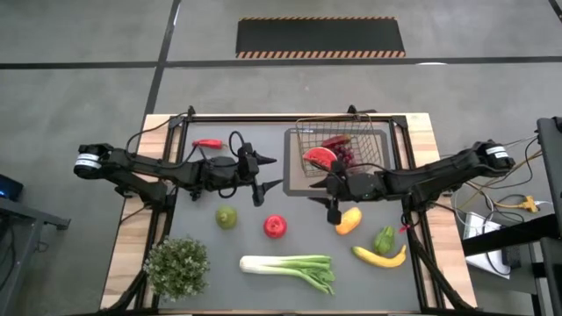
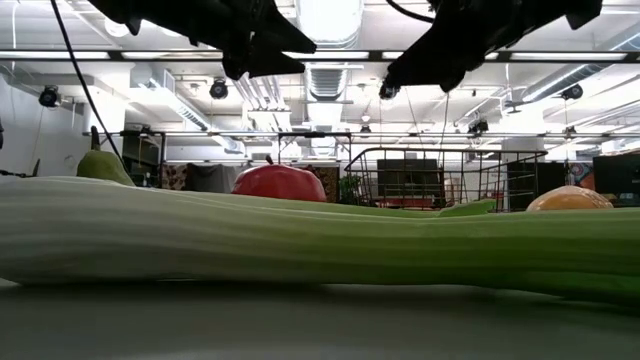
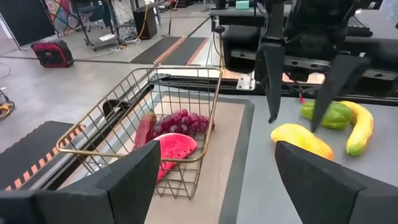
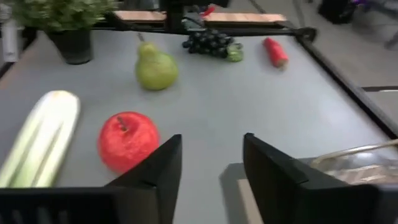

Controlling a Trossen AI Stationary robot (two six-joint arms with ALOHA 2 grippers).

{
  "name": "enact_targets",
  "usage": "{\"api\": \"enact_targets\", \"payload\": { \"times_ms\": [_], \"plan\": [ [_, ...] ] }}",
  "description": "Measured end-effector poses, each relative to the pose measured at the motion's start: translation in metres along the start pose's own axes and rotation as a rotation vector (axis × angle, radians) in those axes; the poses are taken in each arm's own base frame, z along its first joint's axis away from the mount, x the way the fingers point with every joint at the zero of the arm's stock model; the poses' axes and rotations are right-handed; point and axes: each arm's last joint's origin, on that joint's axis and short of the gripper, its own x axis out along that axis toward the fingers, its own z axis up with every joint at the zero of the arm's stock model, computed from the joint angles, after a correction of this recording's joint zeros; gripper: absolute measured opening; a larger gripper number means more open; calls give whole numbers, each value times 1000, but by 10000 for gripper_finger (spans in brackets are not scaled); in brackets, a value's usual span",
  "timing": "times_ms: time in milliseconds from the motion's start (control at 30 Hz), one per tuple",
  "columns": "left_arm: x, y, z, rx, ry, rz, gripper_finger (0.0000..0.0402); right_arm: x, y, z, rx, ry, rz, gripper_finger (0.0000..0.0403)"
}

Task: Build produce basket
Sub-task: Put the apple into the wire basket

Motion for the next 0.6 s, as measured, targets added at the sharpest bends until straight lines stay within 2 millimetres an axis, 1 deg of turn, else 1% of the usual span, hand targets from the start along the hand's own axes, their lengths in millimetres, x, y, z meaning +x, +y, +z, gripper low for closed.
{"api": "enact_targets", "payload": {
  "times_ms": [167, 333, 467, 600],
  "plan": [
    [-1, -2, -1, -20, 6, -13, 299, 12, 11, -2, -23, 32, 76, 252],
    [-1, -3, 1, -21, 0, -22, 299, 35, 31, -4, -112, 82, 116, 322],
    [-1, -3, 2, -19, -5, -24, 299, 55, 44, -3, -145, 111, 135, 355],
    [-1, -3, 2, -19, -7, -24, 299, 78, 51, -9, -138, 154, 131, 362]
  ]
}}
